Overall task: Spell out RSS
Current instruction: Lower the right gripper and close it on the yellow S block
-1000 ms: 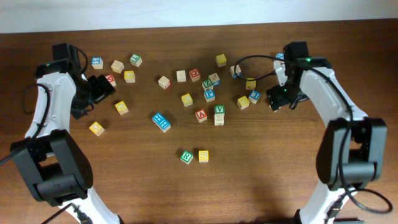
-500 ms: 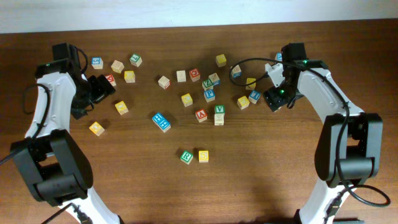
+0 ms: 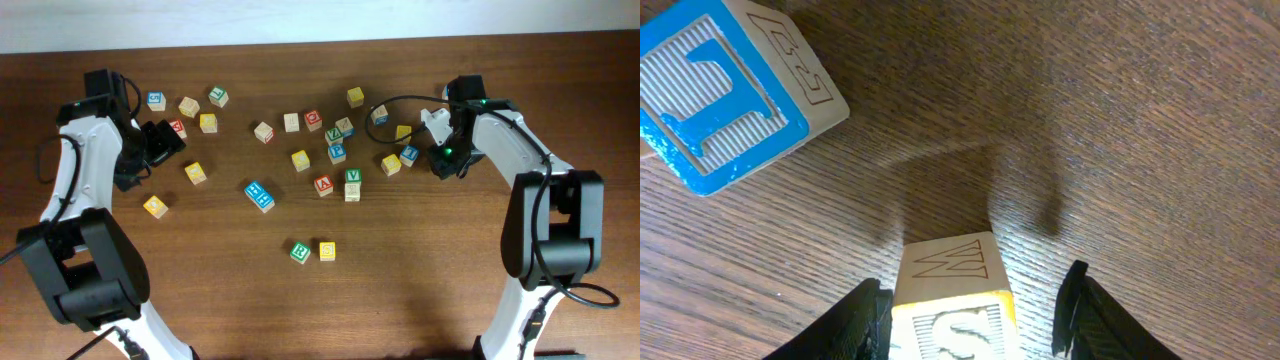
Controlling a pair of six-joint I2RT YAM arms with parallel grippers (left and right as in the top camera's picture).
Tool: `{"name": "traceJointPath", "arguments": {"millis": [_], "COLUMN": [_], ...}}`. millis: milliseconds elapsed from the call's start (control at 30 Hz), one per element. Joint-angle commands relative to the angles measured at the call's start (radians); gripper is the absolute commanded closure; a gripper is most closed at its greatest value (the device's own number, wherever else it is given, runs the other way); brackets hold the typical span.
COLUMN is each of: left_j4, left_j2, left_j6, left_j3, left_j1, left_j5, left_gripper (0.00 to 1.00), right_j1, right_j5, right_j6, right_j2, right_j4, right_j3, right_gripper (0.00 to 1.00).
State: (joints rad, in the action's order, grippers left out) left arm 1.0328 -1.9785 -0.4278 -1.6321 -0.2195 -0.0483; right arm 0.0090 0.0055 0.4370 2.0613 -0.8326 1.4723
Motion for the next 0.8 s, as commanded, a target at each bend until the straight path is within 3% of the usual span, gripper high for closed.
{"name": "traceJointPath", "arguments": {"millis": [0,367,433,500,567,767], "left_j4": [0.002,0.001,0.001,0.001,0.001,0.001], "left_j2": [0.021,0.021,0.021,0.021,0.021,0.021], "left_j6": [-0.009,-0.009,-0.009,-0.009,-0.009,-0.009], "left_j3": [0.001,0.001,0.001,0.001,0.001,0.001], "left_j1": [-0.006,-0.006,-0.006,-0.006,-0.006,-0.006], "left_j5": [0.000,0.000,0.000,0.000,0.000,0.000], "left_gripper": [0.01,0.01,0.01,0.01,0.01,0.01], "right_j1": [0.003,0.003,0.003,0.003,0.004,0.005], "right_j5": [-0.017,-0.038,-0.040,-0.049,-0.085,-0.085], "right_j6": [-0.004,-0.007,-0.007,-0.008,-0.008,-0.106], "right_j2": [0.010,0.010,0.010,0.010,0.010,-0.002], "right_j4": [-0.008,-0.023,-0.023,-0.023,-0.023,-0.126], "right_j3": [-0.010,-0.010,-0.010,-0.010,-0.010,0.077], "right_gripper": [0.48,0.57,0.61,0.71,0.70,0.76]}}
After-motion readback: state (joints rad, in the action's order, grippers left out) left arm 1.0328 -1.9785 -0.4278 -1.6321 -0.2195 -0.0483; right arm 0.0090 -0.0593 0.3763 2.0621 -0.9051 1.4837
